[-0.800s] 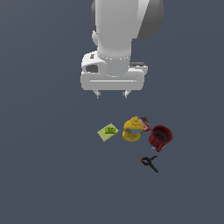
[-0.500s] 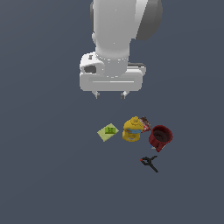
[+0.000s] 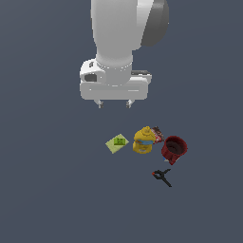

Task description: Pick up a designated object from a clutter of objects.

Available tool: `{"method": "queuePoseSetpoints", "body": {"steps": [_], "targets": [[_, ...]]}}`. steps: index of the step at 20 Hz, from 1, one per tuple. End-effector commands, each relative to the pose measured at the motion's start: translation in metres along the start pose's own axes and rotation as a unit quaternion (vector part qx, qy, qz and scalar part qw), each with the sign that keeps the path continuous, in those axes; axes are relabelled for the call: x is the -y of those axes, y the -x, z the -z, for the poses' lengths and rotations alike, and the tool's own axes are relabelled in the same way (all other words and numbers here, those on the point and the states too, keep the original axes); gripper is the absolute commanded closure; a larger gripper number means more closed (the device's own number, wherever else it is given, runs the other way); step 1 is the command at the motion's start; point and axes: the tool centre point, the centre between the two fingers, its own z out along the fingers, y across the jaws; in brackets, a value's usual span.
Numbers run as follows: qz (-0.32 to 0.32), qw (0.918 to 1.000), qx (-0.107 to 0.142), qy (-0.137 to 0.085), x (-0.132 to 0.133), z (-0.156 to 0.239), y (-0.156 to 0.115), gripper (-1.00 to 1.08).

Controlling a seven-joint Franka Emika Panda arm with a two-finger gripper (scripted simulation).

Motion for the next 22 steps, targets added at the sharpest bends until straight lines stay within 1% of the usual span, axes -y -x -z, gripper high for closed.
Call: {"method": "queuePoseSetpoints", "body": {"steps": [1, 7, 14, 18, 22], "targets": [[0.003, 1.0000, 0.000, 0.000, 0.001, -0.001, 0.000, -0.92], [0.027, 0.9996, -0.001, 0.000, 0.001, -0.008, -0.002, -0.92], [0.084, 0.9964, -0.002, 0.001, 0.002, -0.026, -0.006, -0.92], [0.131, 0.9914, -0.003, 0.001, 0.003, -0.041, -0.008, -0.92], [0.183, 0.9831, -0.004, 0.001, 0.004, -0.057, -0.011, -0.92]]}}
